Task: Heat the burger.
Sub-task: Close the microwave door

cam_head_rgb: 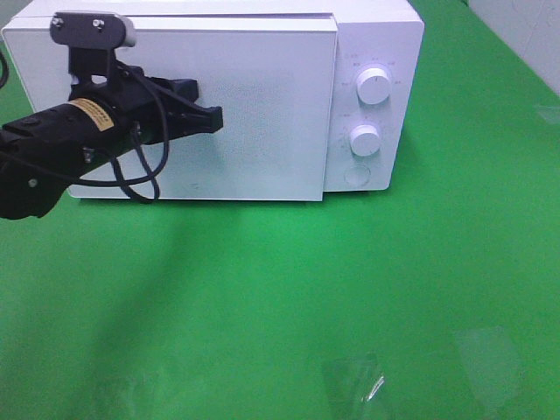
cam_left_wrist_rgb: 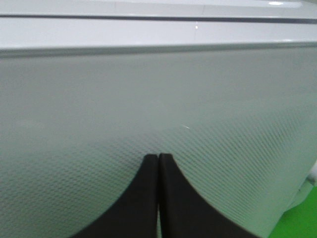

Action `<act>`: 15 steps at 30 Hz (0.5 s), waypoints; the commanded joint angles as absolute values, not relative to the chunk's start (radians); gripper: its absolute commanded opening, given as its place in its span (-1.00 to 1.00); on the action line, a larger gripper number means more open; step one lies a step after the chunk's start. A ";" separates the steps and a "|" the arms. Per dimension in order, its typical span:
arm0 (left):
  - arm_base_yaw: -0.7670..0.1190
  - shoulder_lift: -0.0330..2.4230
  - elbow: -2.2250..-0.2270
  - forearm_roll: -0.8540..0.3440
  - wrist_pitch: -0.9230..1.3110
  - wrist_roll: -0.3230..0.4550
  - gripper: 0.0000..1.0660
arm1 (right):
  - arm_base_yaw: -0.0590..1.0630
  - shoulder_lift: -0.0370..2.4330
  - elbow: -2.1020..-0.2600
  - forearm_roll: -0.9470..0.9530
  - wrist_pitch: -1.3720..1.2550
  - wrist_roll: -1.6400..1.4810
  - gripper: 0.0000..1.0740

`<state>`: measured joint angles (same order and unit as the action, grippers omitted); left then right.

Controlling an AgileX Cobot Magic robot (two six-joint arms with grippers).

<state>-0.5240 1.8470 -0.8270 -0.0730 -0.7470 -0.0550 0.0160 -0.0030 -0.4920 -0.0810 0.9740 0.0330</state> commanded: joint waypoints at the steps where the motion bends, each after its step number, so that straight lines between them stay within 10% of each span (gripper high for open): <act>1: -0.528 1.872 -0.879 -0.108 -0.762 -0.045 -1.00 | 0.013 -0.031 -0.490 -0.079 0.962 0.021 0.41; 15: -0.555 1.987 -1.124 -0.117 -0.600 -0.029 -1.00 | 0.013 -0.031 -0.490 -0.079 0.962 0.021 0.41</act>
